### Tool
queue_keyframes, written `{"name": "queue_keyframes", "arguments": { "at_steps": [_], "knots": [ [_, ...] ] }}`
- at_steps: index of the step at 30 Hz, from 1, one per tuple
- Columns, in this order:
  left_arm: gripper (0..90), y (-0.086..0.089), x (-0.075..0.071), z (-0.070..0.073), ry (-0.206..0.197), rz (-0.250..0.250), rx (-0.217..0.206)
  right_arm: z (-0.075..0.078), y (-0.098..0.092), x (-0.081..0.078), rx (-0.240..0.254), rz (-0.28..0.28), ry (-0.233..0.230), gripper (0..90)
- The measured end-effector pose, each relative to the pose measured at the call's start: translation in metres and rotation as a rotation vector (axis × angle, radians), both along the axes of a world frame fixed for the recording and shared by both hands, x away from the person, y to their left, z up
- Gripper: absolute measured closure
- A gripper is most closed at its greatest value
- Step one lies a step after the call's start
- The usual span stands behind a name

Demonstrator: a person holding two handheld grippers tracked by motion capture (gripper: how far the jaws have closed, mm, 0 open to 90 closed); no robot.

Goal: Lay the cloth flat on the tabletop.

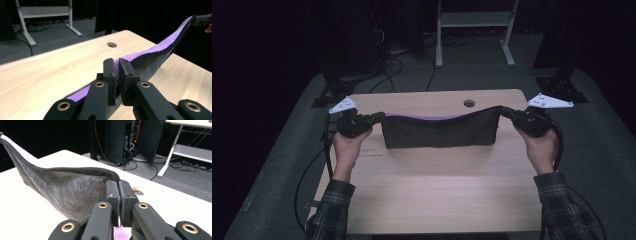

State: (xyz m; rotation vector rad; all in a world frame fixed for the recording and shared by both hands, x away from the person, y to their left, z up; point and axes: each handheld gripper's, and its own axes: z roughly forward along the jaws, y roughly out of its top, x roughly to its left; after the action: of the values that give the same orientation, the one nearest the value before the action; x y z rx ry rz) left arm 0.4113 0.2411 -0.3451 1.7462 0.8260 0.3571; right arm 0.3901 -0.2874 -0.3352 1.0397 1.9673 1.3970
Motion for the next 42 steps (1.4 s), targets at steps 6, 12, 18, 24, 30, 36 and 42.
{"name": "queue_keyframes", "arguments": {
  "at_steps": [6, 12, 18, 24, 30, 36, 42],
  "knots": [
    [84.5, 0.001, -0.017, -0.013, 0.026, -0.019, 0.025, -0.016, -0.004, -0.011, -0.005, 0.025, 0.034, 87.4],
    [84.5, 0.002, -0.033, -0.030, 0.063, -0.036, 0.052, -0.036, -0.008, -0.025, -0.038, 0.063, 0.082, 87.4],
    [84.5, 0.004, -0.050, -0.040, 0.094, -0.055, 0.060, -0.050, -0.011, -0.040, -0.045, 0.087, 0.121, 87.4],
    [84.5, 0.004, -0.071, -0.050, 0.123, -0.082, 0.073, -0.060, -0.014, -0.061, -0.070, 0.117, 0.132, 87.3],
    [84.4, 0.007, -0.092, -0.061, 0.155, -0.110, 0.082, -0.070, -0.018, -0.082, -0.098, 0.132, 0.157, 87.3],
    [84.3, 0.003, -0.110, -0.078, 0.211, -0.138, 0.122, -0.083, -0.018, -0.100, -0.152, 0.140, 0.198, 87.3],
    [84.0, 0.001, -0.118, -0.094, 0.254, -0.144, 0.163, -0.096, -0.018, -0.110, -0.195, 0.161, 0.248, 87.3]
  ]
}}
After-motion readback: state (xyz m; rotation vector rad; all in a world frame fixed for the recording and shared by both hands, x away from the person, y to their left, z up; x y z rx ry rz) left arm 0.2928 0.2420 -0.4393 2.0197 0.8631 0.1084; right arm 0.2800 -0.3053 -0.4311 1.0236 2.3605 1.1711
